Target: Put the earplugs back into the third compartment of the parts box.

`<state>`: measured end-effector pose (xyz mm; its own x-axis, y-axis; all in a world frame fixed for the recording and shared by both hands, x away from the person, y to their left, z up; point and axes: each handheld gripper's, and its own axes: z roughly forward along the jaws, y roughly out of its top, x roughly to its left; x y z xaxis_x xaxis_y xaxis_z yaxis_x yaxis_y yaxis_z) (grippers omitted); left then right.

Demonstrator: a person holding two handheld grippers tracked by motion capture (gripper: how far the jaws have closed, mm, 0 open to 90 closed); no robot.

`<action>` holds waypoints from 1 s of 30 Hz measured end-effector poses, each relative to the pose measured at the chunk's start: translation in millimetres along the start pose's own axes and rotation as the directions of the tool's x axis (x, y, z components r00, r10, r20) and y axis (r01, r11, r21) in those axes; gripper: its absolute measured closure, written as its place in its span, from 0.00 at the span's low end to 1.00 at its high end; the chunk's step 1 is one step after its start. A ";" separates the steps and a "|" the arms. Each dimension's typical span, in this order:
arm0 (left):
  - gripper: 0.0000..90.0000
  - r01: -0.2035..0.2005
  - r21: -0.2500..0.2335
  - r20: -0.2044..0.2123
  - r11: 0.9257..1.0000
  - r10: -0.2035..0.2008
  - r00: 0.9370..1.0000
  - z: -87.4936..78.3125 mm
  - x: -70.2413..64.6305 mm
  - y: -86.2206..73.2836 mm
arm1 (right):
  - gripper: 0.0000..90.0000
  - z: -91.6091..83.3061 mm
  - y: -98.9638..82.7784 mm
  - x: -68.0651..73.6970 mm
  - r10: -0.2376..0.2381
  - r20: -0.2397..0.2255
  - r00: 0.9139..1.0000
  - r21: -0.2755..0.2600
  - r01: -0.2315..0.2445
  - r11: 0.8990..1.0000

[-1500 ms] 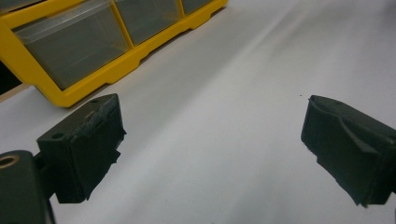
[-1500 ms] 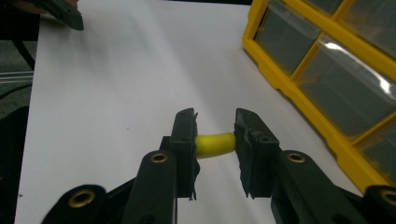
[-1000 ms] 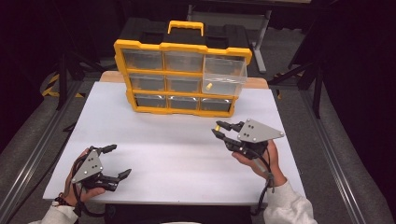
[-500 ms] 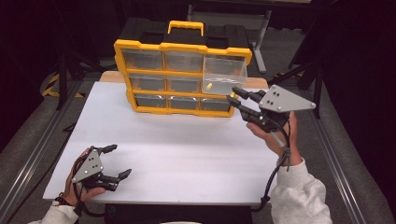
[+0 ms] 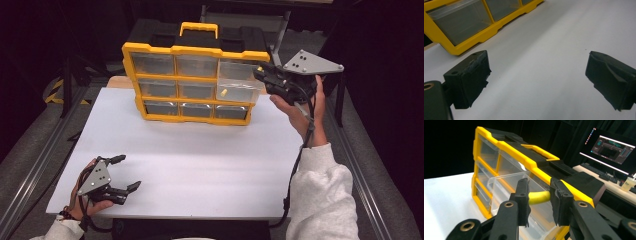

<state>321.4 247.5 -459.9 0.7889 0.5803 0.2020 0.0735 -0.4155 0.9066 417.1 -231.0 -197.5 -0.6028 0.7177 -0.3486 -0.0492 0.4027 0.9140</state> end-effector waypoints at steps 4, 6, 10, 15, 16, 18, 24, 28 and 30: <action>0.08 -0.001 0.001 0.002 1.000 0.001 1.000 0.2 -0.1 0.0 | 0.77 12.5 -2.0 -4.7 0.008 0.018 1.000 0.032 -0.009 0.999; 0.08 -0.001 0.000 0.003 1.000 0.001 1.000 0.1 0.0 -0.1 | 0.77 17.2 -3.0 -7.5 0.017 0.024 1.000 0.041 -0.018 0.999; 0.08 0.000 0.001 0.006 1.000 0.000 1.000 0.4 0.3 -0.4 | 0.77 24.3 -6.0 -12.1 0.043 0.030 0.999 0.049 -0.045 0.998; 0.08 -0.001 0.000 0.006 1.000 0.001 1.000 0.0 0.2 -0.2 | 0.76 30.8 -8.6 -14.1 0.047 0.049 0.998 0.068 -0.050 0.996; 0.08 -0.001 0.000 0.005 1.000 0.001 1.000 0.0 0.1 -0.1 | 0.76 31.6 -8.8 -13.9 0.046 0.053 0.998 0.070 -0.050 0.996; 0.08 -0.002 0.000 0.006 1.000 0.002 1.000 0.1 0.1 -0.1 | 0.76 33.2 -8.8 -13.6 0.034 0.065 0.997 0.084 -0.040 0.996; 0.08 -0.004 0.003 0.008 1.000 0.004 1.000 0.2 -0.2 0.0 | 0.72 36.9 -10.9 -15.4 0.040 0.077 0.996 0.099 -0.048 0.994; 0.08 -0.004 0.003 0.009 1.000 0.004 1.000 0.4 -0.2 0.0 | 0.69 37.3 -10.9 -14.6 0.038 0.082 0.996 0.103 -0.046 0.994; 0.08 -0.004 0.003 0.009 1.000 0.004 1.000 0.4 -0.3 0.0 | 0.68 36.5 -10.3 -13.6 0.038 0.077 0.996 0.098 -0.045 0.994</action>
<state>321.4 247.1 -460.0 0.7946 0.5724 0.2026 0.0721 -0.4202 0.9045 454.9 -224.2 -209.7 -0.5410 0.7741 -0.3286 0.0561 0.4231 0.9043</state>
